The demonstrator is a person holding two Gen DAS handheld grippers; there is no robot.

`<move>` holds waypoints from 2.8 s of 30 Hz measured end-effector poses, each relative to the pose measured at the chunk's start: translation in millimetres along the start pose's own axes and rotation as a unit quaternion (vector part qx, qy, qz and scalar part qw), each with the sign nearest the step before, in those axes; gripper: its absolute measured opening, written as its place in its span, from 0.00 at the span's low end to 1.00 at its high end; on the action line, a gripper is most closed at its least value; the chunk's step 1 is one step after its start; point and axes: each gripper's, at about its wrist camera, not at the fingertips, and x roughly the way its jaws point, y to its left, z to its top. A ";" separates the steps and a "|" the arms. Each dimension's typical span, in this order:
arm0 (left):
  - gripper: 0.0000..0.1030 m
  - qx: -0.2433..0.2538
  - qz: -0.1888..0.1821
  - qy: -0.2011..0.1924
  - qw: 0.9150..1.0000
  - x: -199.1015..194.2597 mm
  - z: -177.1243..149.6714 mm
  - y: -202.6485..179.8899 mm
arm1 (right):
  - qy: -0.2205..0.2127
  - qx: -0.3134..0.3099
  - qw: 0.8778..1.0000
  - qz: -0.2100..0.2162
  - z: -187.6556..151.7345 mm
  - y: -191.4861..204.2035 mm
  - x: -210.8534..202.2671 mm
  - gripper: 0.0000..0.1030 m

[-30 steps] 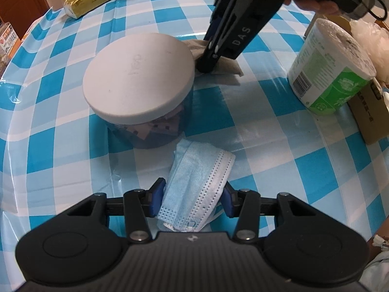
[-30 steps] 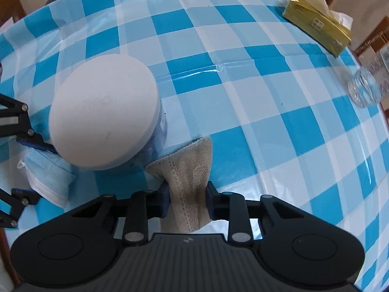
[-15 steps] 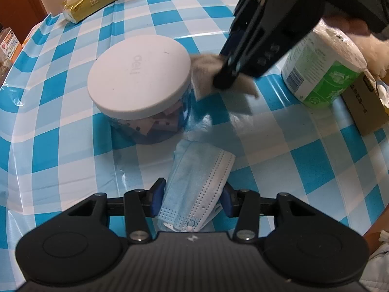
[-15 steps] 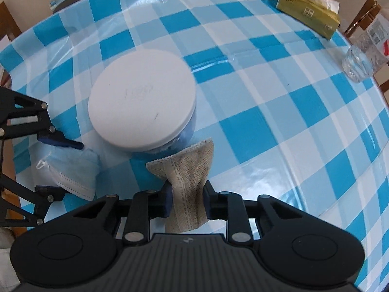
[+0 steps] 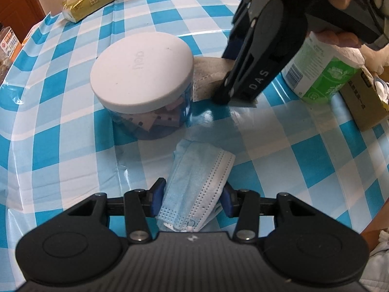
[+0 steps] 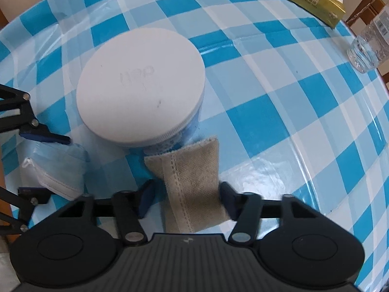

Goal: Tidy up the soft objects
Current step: 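Lift the pouch and mask and carry both tools toward the box, then release the mask into the box with the left tool while the right tool drops the pouch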

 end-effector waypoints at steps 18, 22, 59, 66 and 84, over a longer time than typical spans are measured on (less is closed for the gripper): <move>0.32 0.036 -0.011 -0.009 0.999 -33.5 4.9 2.1 | -0.095 0.076 0.992 0.020 -52.7 39.0 -86.1 0.27; 0.30 0.053 -0.016 -0.016 0.998 -50.2 8.0 -2.9 | -0.120 0.121 0.985 0.024 -82.5 52.9 -109.0 0.27; 0.96 0.202 -0.115 -0.169 0.958 -50.6 136.9 -241.1 | -0.167 0.404 0.891 -0.127 -350.7 -7.5 -182.3 0.28; 0.98 0.132 -0.066 -0.194 0.970 -66.3 113.5 -216.8 | -0.182 0.407 0.885 -0.133 -341.1 -24.7 -174.1 0.40; 0.98 0.091 -0.014 -0.186 0.978 -96.6 86.5 -190.8 | -0.143 0.601 0.752 -0.230 -340.2 27.1 -189.8 1.00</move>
